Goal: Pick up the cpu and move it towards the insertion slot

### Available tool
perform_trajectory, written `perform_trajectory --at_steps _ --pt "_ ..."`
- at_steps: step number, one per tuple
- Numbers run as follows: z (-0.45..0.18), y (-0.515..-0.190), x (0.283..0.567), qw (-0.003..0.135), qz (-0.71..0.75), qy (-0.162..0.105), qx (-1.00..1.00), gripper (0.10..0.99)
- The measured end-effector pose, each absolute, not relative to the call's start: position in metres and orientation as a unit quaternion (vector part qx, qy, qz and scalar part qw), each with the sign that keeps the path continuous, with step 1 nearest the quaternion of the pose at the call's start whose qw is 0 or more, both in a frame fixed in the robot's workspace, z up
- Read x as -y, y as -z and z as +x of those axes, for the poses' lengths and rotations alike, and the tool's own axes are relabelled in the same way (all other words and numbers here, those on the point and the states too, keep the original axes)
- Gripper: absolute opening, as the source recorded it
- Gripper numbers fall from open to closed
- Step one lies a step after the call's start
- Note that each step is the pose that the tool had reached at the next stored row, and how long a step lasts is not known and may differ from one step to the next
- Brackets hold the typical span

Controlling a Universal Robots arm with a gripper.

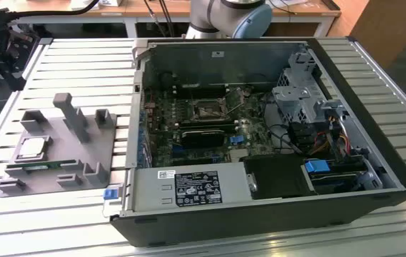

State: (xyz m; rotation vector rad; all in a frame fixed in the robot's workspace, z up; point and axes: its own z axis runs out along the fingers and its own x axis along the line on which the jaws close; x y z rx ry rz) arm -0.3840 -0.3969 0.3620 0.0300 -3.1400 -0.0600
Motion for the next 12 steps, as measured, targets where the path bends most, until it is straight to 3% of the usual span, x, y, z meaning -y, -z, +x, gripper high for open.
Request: perform_trajectory --at_steps 12 --pt "-0.3884 -0.3620 0.3969 0.000 0.010 0.019 1.000 0.106"
